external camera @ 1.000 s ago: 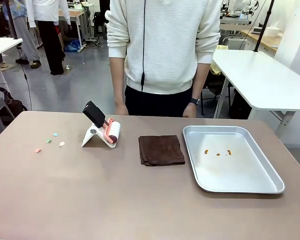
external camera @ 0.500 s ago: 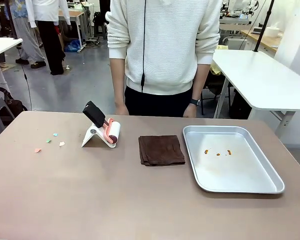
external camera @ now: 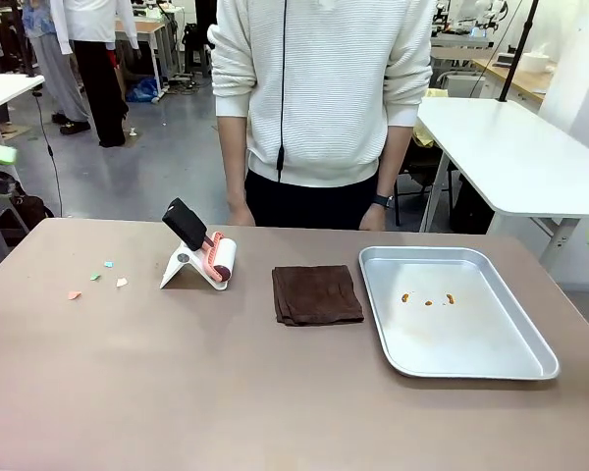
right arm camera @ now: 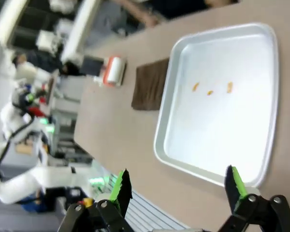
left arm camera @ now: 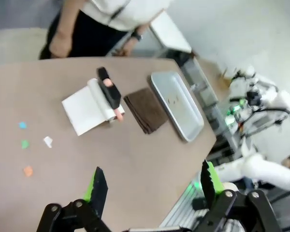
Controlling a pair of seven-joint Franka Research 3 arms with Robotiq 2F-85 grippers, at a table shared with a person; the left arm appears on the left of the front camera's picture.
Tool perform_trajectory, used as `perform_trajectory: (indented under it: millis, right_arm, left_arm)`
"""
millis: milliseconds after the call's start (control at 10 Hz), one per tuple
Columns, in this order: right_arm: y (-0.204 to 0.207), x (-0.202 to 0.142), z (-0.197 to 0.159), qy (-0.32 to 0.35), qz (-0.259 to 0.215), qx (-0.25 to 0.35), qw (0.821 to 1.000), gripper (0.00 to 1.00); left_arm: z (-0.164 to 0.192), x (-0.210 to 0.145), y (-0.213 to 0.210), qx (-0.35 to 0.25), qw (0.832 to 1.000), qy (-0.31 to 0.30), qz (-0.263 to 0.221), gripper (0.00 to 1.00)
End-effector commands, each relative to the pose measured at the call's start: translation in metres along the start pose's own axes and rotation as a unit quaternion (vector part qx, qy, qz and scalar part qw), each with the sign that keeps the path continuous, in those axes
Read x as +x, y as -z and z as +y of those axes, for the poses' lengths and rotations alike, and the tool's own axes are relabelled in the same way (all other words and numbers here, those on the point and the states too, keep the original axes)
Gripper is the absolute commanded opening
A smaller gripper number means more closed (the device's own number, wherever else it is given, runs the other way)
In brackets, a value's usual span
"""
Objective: Clean the surface of the table.
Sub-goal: Hold the Lint Roller with your left hand and the towel with your right hand.
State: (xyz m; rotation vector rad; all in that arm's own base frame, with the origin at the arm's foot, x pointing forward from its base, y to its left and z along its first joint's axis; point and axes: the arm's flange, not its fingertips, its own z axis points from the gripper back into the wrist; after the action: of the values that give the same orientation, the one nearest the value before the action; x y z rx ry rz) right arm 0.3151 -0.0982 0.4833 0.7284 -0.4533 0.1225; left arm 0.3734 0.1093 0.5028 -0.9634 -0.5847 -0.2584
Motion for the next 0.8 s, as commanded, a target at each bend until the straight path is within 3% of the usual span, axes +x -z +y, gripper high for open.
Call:
perform_trajectory:
  millis: [0,300,500,700]
  right_arm:
    - [0.057,0.011,0.054,-0.051,0.041,-0.046,0.997,1.00]
    - [0.141,0.043,0.127,-0.048,0.062,-0.094,0.993,1.00]
    - [0.192,0.045,0.163,0.031,0.067,-0.112,0.991,1.00]
    - [0.238,0.038,0.181,0.063,0.098,-0.122,0.986,1.00]
  left_arm:
    - [-0.025,0.018,0.033,0.047,0.997,0.032,0.061,1.00]
    - [-0.046,0.047,0.099,0.084,0.985,0.046,0.141,1.00]
    - [-0.051,0.059,0.143,0.094,0.977,0.029,0.190,1.00]
    - [-0.051,0.063,0.169,0.088,0.972,0.017,0.217,1.00]
